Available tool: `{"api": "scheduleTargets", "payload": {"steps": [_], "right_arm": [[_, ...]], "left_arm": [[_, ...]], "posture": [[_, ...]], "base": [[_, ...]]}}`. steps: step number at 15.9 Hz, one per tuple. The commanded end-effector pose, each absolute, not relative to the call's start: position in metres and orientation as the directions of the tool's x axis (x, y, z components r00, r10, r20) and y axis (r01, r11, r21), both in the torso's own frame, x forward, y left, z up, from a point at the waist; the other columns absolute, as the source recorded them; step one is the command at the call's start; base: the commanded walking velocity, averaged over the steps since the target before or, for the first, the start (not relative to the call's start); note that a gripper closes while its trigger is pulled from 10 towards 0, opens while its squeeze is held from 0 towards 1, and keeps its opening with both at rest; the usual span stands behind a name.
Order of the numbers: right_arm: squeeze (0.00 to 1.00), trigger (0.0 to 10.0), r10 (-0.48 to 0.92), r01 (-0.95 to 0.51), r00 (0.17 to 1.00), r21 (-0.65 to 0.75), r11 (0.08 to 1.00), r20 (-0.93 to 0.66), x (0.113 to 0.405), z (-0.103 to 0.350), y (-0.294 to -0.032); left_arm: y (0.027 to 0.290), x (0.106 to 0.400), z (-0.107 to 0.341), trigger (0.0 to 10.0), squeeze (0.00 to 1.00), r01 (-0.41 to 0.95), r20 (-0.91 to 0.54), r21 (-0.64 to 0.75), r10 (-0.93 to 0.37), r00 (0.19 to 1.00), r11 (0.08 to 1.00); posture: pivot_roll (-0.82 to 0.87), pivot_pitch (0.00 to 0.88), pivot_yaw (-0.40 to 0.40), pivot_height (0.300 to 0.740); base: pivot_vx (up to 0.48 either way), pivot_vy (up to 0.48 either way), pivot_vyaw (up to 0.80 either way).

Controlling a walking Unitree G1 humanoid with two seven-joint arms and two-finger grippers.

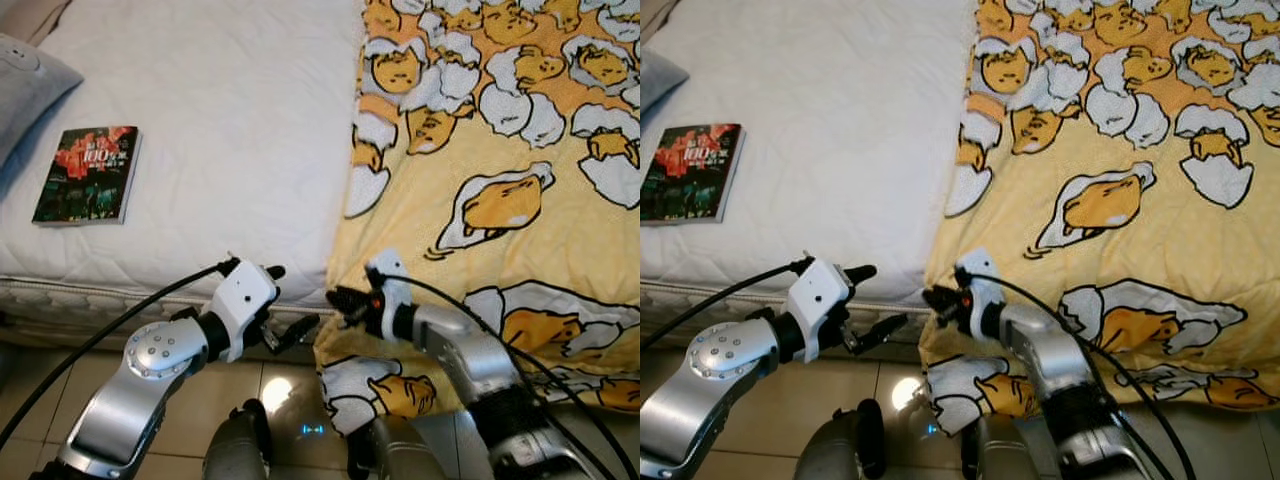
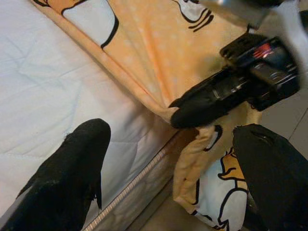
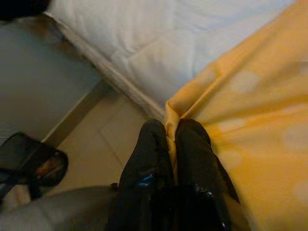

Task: Clean up the room

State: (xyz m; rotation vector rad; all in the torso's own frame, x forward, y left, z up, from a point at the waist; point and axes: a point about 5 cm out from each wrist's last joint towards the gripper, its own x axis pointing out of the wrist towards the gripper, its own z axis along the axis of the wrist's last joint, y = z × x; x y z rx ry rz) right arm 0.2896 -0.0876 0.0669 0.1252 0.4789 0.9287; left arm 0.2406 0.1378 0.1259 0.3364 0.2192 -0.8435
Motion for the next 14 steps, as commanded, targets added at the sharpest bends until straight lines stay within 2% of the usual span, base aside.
{"api": "scheduleTargets", "payload": {"steps": [1,5,6,7,8,13,14], "right_arm": [[0.0,0.0,0.834,-0.77,0.428,0.342,0.538,-0.348,0.279,0.063,-0.077],[0.0,0.0,0.826,-0.761,0.461,0.335,0.556,-0.324,0.281,0.069,-0.068],[0.0,7.5,0.809,-0.75,0.483,0.318,0.58,-0.337,0.282,0.069,-0.066],[0.0,10.0,0.823,-0.733,0.47,0.377,0.566,-0.32,0.281,0.07,-0.063],[1.0,10.0,0.834,-0.733,0.456,0.4,0.55,-0.31,0.279,0.071,-0.062],[1.0,10.0,0.81,-0.706,0.479,0.401,0.584,-0.338,0.274,0.07,-0.068],[1.0,10.0,0.795,-0.689,0.505,0.398,0.606,-0.336,0.272,0.075,-0.078]], "left_arm": [[0.139,0.239,0.122,10.0,0.0,0.765,-0.335,0.201,-0.691,0.64,0.612],[0.139,0.239,0.122,10.0,0.0,0.762,-0.334,0.205,-0.688,0.644,0.614],[0.139,0.239,0.122,10.0,0.0,0.762,-0.333,0.205,-0.688,0.644,0.614],[0.138,0.239,0.122,10.0,0.0,0.763,-0.333,0.205,-0.689,0.643,0.613],[0.138,0.239,0.122,10.0,0.0,0.764,-0.333,0.204,-0.69,0.642,0.612],[0.139,0.242,0.123,10.0,0.0,0.757,-0.327,0.207,-0.686,0.65,0.619],[0.142,0.242,0.123,10.0,0.0,0.742,-0.32,0.207,-0.673,0.667,0.637]], "posture": [[-0.09,0.204,-0.004,0.74],[-0.09,0.208,-0.004,0.74],[-0.09,0.208,-0.003,0.74],[-0.09,0.208,-0.003,0.74],[-0.09,0.208,-0.002,0.74],[-0.09,0.186,-0.002,0.74],[-0.09,0.175,-0.003,0.74]], "base": [[0.0,0.0,0.0],[0.0,0.0,0.0],[0.0,0.0,0.0],[0.0,0.0,0.0],[0.0,0.0,0.0],[0.0,0.0,0.0],[0.0,0.0,0.0]]}}
